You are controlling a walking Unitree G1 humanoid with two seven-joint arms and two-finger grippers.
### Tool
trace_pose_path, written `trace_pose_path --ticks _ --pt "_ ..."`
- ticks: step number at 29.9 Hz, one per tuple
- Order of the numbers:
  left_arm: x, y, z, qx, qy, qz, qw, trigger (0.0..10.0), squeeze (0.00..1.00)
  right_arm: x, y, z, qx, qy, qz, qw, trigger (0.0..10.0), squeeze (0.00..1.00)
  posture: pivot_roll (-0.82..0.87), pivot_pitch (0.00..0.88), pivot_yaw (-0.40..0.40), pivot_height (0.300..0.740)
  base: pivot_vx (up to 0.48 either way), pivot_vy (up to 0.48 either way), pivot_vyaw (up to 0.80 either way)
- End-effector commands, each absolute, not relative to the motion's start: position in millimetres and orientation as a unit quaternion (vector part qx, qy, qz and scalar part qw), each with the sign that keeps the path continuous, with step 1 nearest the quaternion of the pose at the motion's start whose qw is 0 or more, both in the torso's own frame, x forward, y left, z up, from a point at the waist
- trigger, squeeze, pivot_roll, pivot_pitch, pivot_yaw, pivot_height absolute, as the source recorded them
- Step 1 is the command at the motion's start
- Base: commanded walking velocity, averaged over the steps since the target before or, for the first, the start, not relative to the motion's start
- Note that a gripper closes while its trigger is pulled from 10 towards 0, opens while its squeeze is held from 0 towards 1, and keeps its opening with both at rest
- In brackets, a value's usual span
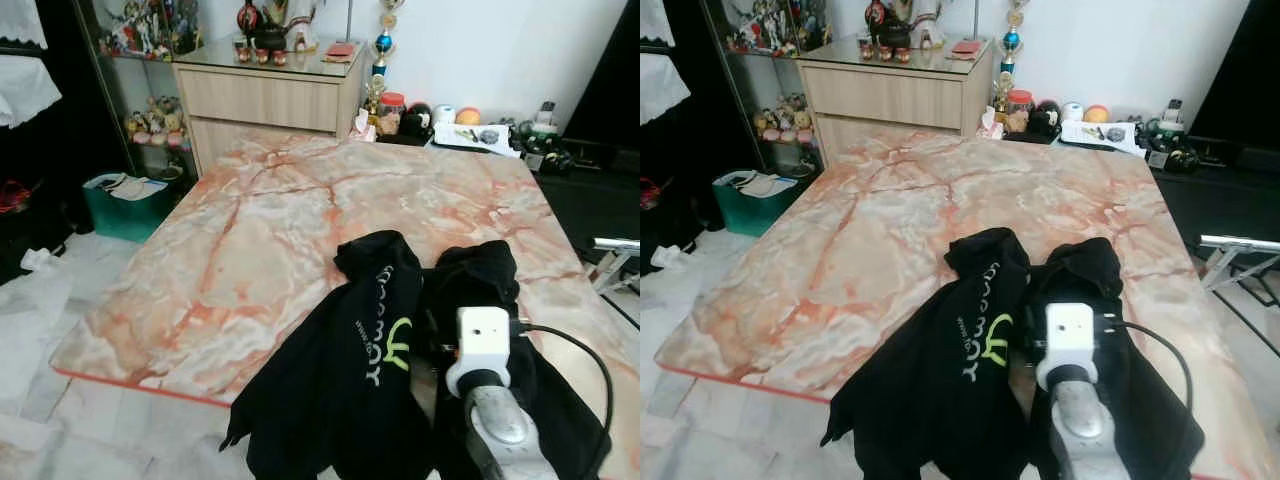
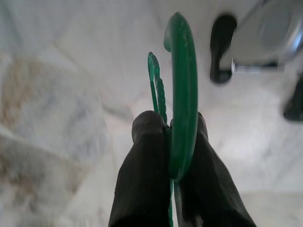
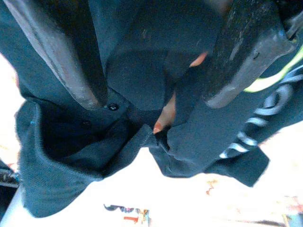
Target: Hang hanger
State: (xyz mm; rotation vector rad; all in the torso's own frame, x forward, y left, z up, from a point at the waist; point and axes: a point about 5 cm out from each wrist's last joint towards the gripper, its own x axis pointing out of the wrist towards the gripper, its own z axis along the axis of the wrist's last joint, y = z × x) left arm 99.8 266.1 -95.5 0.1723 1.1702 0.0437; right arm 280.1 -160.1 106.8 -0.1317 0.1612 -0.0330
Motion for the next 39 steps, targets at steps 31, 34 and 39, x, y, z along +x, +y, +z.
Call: trace_pose_path --ticks 31,34,39 --pt "95.0 263.9 -97.9 0.093 0.566 0.011 0.819 10.0 0.0 247.4 -224.0 40.2 -0.056 0.152 -0.147 0.976 10.0 0.0 0.13 0.0 -0.015 0.74 -0.209 0.0 0.0" --pt "95.7 262.9 -97.9 0.084 0.561 0.015 0.823 10.0 0.0 231.1 -230.8 2.8 -0.013 0.221 -0.172 0.96 10.0 0.0 0.13 0.0 -0.017 0.74 0.0 0.0 0.0" --pt "96.4 262.3 -97.9 0.082 0.56 0.018 0.825 10.0 0.0 214.4 -230.6 -32.9 0.028 0.289 -0.182 0.94 10.0 0.0 0.13 0.0 -0.013 0.74 0.0 0.0 0.0"
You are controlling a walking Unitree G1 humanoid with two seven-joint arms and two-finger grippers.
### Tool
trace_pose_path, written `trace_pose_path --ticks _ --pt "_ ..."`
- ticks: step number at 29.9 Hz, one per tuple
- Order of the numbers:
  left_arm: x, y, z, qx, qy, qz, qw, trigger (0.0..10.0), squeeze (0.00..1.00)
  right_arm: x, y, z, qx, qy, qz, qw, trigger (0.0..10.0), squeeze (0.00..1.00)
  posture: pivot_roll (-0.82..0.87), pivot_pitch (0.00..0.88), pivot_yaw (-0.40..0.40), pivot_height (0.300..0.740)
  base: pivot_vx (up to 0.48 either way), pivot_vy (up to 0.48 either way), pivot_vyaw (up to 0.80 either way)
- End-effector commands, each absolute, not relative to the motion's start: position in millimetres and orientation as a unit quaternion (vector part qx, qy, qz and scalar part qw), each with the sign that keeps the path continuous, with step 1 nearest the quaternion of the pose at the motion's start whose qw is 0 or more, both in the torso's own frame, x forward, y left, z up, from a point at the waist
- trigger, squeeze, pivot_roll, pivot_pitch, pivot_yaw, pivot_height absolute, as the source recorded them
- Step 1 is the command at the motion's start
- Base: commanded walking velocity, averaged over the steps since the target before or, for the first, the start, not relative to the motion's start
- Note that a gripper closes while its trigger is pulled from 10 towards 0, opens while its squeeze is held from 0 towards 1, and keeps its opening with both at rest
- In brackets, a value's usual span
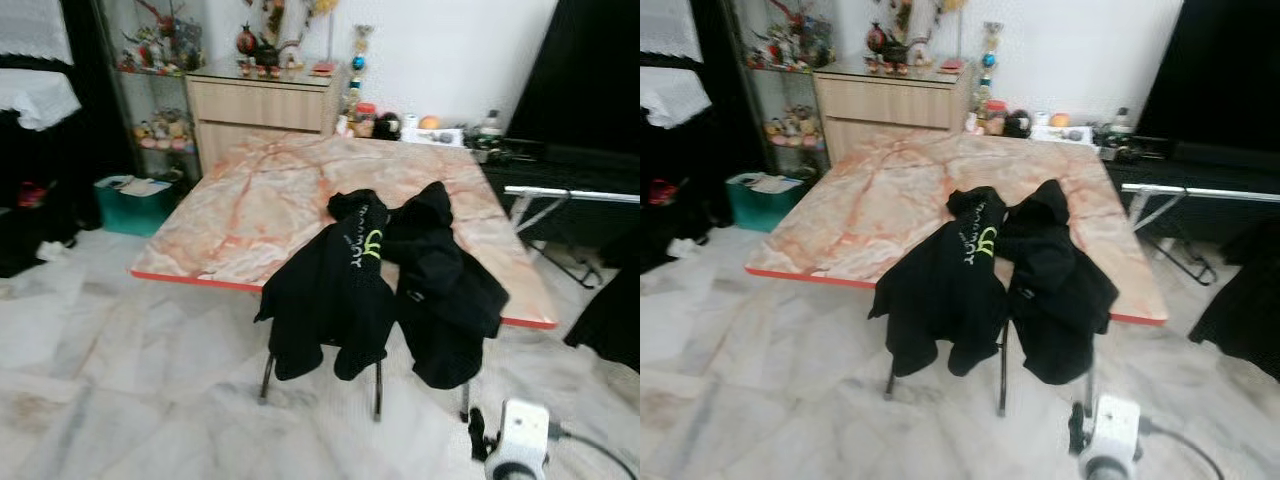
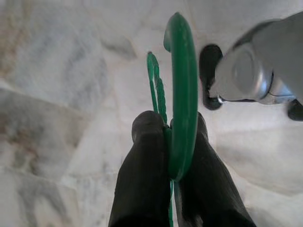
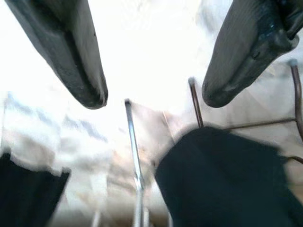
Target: Hang hanger
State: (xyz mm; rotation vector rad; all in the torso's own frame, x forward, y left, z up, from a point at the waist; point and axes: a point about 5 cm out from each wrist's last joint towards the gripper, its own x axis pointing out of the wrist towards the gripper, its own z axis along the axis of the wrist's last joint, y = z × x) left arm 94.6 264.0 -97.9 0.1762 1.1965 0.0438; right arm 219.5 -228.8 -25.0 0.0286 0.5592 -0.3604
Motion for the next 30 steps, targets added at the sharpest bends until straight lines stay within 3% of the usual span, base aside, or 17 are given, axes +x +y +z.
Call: trace_pose_path --ticks 1,12,20,23,30 --pt "96.7 262.2 -97.8 0.08 0.559 0.018 0.825 10.0 0.0 211.4 -228.5 -39.2 0.031 0.301 -0.178 0.936 10.0 0.0 0.13 0.0 -0.01 0.74 0.0 0.0 0.0" --pt "99.5 260.5 -97.8 0.098 0.56 0.005 0.823 10.0 0.0 166.5 -211.2 -86.3 0.032 0.458 -0.138 0.878 10.0 0.0 0.14 0.0 -0.014 0.74 0.0 -0.093 0.0" --pt "98.3 259.7 -98.6 0.101 0.564 0.01 0.819 10.0 0.0 182.9 -204.6 -80.8 0.015 0.444 -0.094 0.891 10.0 0.0 0.1 0.0 -0.008 0.74 0.0 -0.48 0.0" --pt "97.9 258.1 -99.2 0.099 0.563 0.011 0.82 10.0 0.0 181.5 -201.6 -82.4 -0.035 0.458 -0.05 0.887 10.0 0.0 0.1 0.0 -0.001 0.74 0.0 -0.48 0.0" --pt "96.2 258.0 -99.7 0.108 0.568 0.005 0.816 10.0 0.0 181.8 -204.4 -82.1 -0.028 0.458 -0.069 0.886 10.0 0.0 0.08 0.0 0.023 0.74 0.0 -0.48 0.0"
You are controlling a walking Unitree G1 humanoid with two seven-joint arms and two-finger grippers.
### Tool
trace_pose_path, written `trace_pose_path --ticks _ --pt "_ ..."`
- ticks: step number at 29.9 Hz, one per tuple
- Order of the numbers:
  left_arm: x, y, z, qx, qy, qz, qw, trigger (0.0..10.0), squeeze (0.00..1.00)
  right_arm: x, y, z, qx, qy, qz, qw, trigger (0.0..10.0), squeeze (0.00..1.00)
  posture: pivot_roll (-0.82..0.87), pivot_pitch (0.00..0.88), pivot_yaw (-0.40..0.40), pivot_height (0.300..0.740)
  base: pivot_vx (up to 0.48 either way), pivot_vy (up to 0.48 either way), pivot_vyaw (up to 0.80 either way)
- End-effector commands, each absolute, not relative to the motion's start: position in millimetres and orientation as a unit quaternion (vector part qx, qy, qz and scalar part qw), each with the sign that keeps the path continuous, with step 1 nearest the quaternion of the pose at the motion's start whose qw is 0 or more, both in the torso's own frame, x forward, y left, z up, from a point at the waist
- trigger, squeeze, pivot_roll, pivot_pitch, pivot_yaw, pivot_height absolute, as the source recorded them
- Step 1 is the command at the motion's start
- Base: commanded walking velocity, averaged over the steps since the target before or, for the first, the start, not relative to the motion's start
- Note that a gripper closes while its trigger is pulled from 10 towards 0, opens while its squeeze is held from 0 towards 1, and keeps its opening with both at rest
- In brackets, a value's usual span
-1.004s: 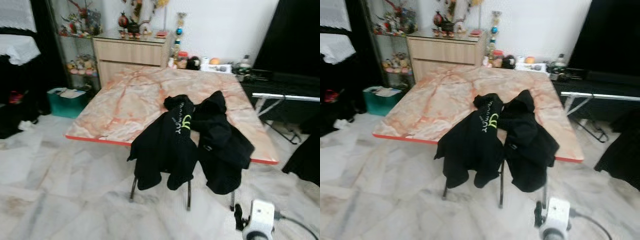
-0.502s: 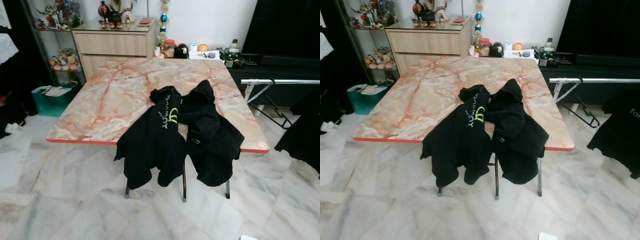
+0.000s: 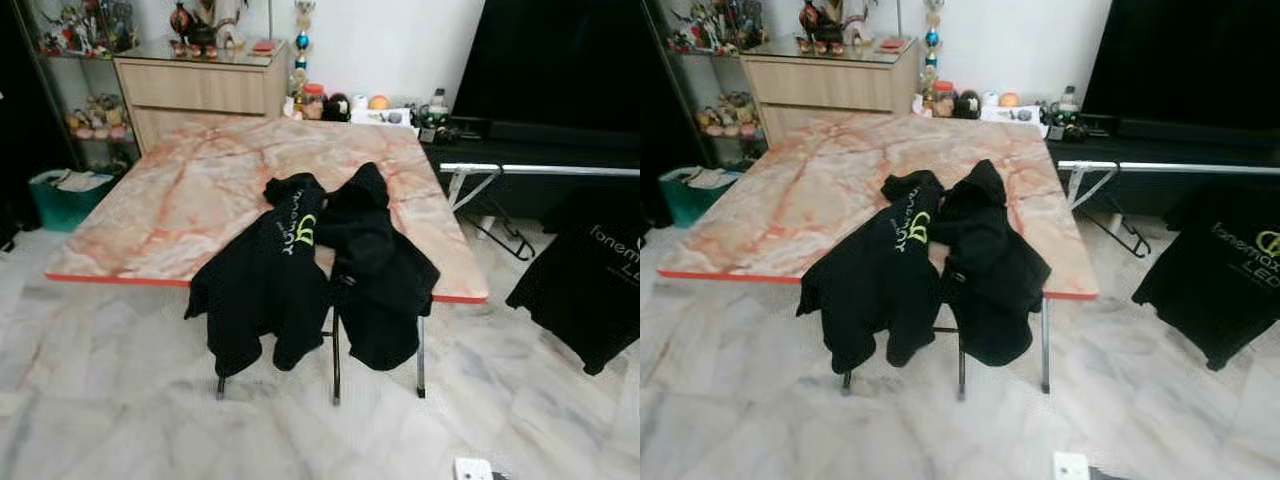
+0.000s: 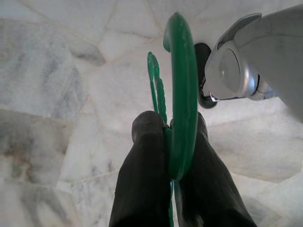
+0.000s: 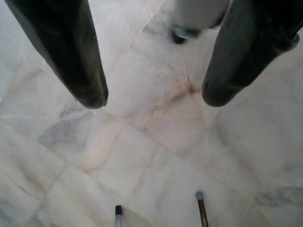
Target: Hang hanger
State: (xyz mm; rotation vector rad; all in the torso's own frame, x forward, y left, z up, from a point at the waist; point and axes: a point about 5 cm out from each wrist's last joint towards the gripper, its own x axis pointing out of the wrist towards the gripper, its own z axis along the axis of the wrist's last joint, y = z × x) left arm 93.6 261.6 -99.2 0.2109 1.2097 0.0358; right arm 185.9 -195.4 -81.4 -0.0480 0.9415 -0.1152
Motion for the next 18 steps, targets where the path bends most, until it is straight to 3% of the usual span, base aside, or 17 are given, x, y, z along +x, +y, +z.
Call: trace_pose_path --ticks 1,18 --pt "96.0 258.0 -99.8 0.109 0.568 0.005 0.816 10.0 0.0 179.6 -203.7 -83.2 -0.029 0.459 -0.069 0.885 10.0 0.0 0.08 0.0 0.026 0.74 0.0 -0.48 0.0" --pt "94.5 255.7 -100.8 0.11 0.57 0.001 0.814 10.0 0.0 172.9 -201.8 -86.5 -0.034 0.465 -0.073 0.882 10.0 0.0 0.09 0.0 0.012 0.74 0.0 -0.48 0.0"
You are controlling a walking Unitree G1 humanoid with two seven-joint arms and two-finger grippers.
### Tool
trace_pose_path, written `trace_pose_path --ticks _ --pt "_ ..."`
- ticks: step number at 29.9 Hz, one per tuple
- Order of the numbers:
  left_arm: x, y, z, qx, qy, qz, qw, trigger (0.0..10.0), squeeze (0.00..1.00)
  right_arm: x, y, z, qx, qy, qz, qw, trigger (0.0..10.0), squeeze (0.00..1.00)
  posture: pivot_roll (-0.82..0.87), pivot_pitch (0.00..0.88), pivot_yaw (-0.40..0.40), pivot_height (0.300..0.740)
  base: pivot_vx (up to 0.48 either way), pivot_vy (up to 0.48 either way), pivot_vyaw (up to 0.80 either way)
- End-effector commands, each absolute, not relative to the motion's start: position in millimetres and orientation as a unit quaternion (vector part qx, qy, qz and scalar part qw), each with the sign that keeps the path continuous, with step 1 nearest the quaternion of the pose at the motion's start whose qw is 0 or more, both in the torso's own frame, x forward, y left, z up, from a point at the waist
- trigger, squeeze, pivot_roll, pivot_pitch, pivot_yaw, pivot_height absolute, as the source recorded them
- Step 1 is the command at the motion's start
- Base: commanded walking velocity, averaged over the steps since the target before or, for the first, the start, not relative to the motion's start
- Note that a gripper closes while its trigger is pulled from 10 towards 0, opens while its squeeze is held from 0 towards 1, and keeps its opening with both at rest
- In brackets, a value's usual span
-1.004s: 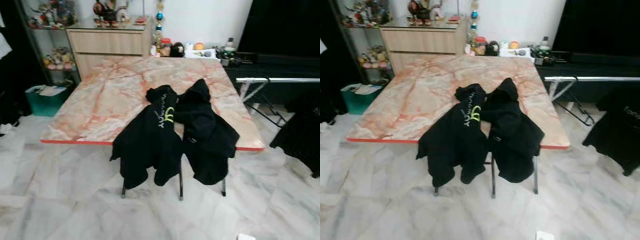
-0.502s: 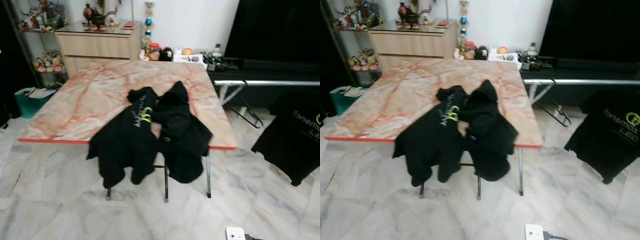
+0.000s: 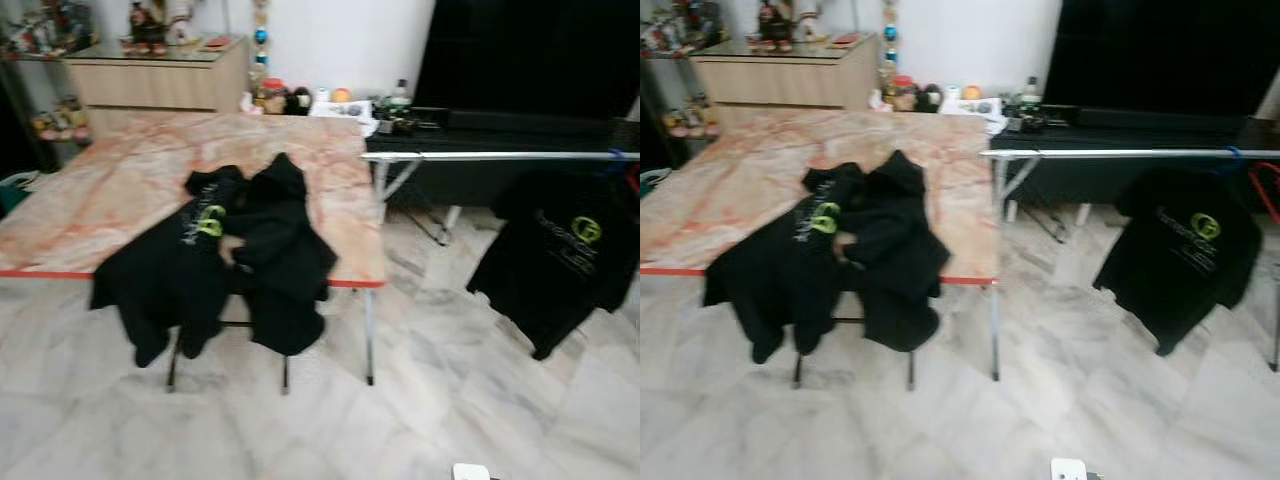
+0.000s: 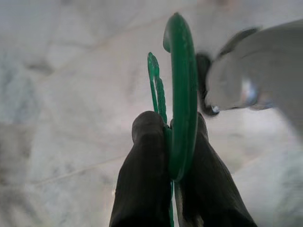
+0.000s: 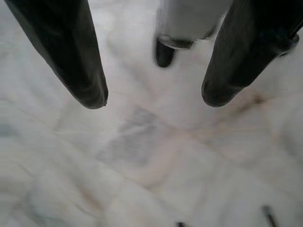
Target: Hang hanger
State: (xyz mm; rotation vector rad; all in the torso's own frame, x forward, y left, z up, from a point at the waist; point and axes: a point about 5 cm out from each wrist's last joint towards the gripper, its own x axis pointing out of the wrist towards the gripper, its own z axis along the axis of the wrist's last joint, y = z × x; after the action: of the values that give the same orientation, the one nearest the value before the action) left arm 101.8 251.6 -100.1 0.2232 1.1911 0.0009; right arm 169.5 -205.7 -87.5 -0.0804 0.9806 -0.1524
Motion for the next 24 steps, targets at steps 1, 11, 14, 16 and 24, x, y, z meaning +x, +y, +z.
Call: trace_pose_path --ticks 1,11,14,16,24 --pt "94.5 255.4 -100.9 0.11 0.57 0.001 0.814 10.0 0.0 172.7 -202.0 -86.6 -0.033 0.465 -0.075 0.881 10.0 0.0 0.09 0.0 0.009 0.74 0.0 -0.48 0.0" --pt "95.9 253.5 -101.1 0.108 0.568 -0.002 0.816 10.0 0.0 173.4 -204.2 -86.0 -0.04 0.466 -0.08 0.88 10.0 0.0 0.09 0.0 -0.002 0.74 0.0 -0.48 0.0" --pt "98.2 253.8 -100.4 0.104 0.565 0.002 0.819 10.0 0.0 176.5 -209.2 -83.6 -0.041 0.459 -0.105 0.881 10.0 0.0 0.1 0.0 -0.002 0.74 0.0 -0.48 0.0" --pt "99.7 254.8 -99.8 0.101 0.563 0.008 0.821 10.0 0.0 178.2 -209.3 -82.8 -0.033 0.457 -0.112 0.882 10.0 0.0 0.1 0.0 0.0 0.74 0.0 -0.48 0.0" --pt "101.8 258.5 -98.3 0.106 0.562 0.011 0.821 10.0 0.0 179.9 -201.9 -83.3 -0.023 0.456 -0.107 0.883 10.0 0.0 0.1 0.0 0.009 0.74 0.0 -0.48 0.0"
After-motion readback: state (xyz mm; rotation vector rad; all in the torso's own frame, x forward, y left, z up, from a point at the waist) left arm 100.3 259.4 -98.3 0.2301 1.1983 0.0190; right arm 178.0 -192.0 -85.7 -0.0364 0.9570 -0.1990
